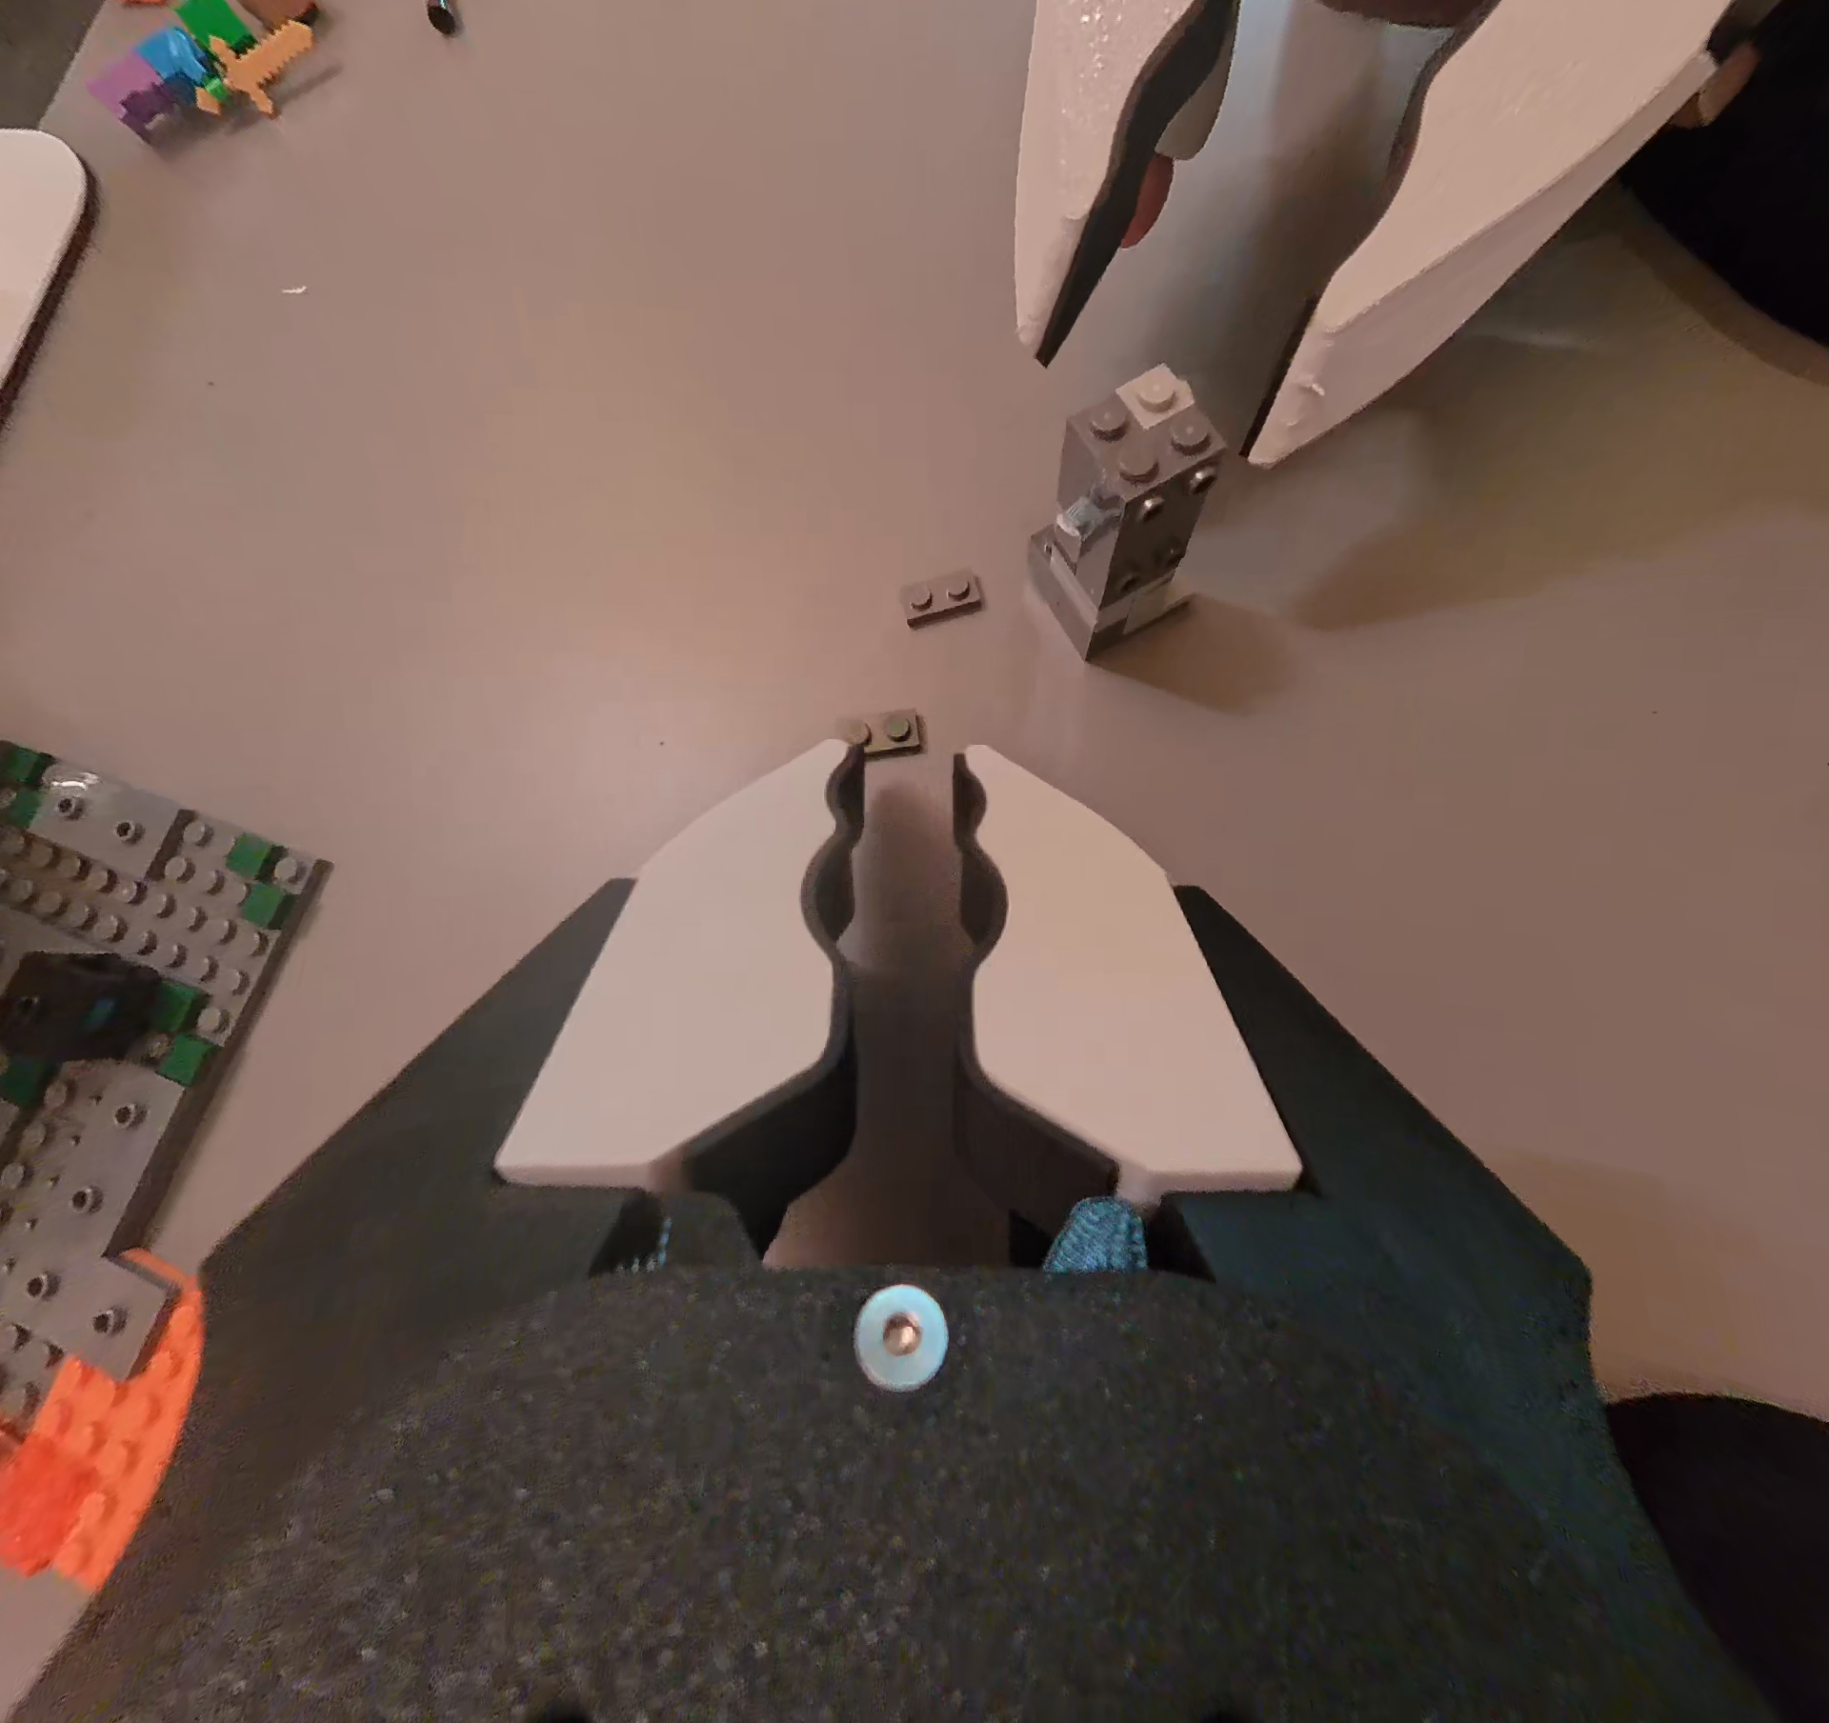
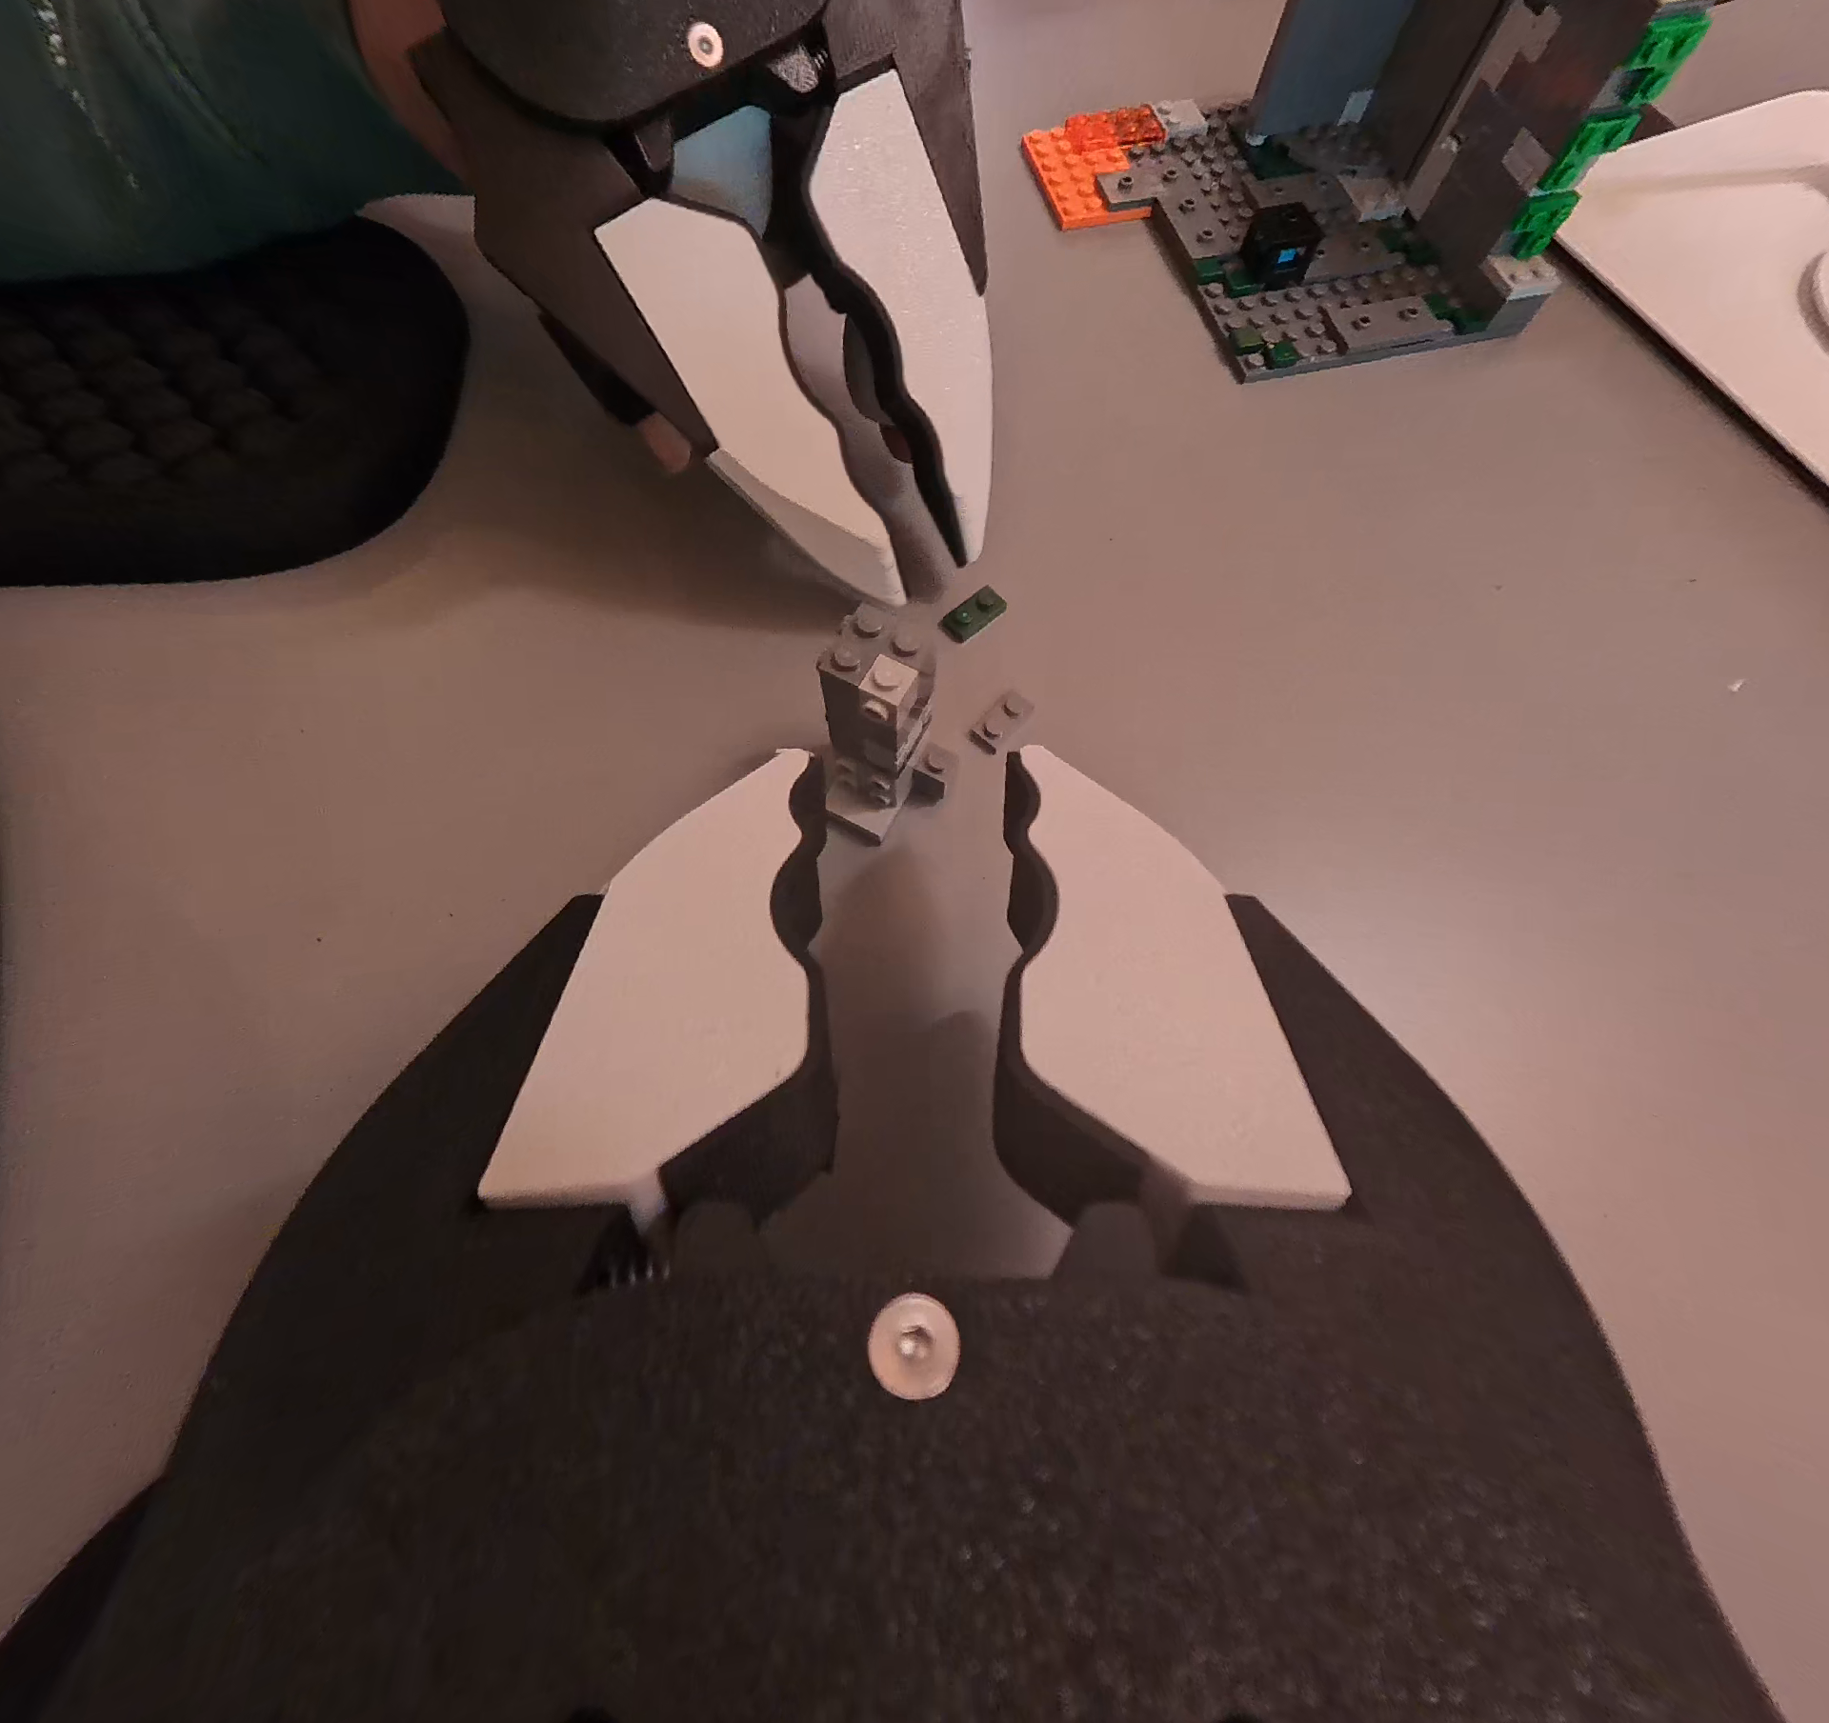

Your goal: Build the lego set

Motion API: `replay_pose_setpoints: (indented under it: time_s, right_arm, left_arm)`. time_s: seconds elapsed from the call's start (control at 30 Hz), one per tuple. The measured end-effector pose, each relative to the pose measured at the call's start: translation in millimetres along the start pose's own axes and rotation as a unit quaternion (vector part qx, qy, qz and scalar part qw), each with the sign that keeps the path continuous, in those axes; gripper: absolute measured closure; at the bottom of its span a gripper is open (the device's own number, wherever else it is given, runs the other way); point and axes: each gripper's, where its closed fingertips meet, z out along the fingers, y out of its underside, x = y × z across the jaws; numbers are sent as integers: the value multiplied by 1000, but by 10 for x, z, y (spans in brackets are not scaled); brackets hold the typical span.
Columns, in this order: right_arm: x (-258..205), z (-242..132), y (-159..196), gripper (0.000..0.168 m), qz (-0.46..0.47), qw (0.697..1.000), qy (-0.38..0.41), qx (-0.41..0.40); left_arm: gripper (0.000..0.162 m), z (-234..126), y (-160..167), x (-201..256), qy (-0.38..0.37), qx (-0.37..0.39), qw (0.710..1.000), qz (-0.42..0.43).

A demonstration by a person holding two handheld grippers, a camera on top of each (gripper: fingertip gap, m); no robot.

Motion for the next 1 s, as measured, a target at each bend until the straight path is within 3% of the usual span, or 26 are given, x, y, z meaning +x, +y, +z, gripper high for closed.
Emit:
replay_pose_setpoints:
  time_s: [0.67,0.83,1.0]
  right_arm:
    - [-38,49,31,134,-16,999,-33,0]
    - [-27,71,-2,132,-104,989,-103,1]
    - [-106,143,-39,130,-129,971,-203,2]
  left_arm:
    - [146,176,-48,-70,15,-39,998,-52]
    - [146,159,-38,-30,30,-37,998,-40]
    - [147,114,-2,5,37,-32,998,-35]
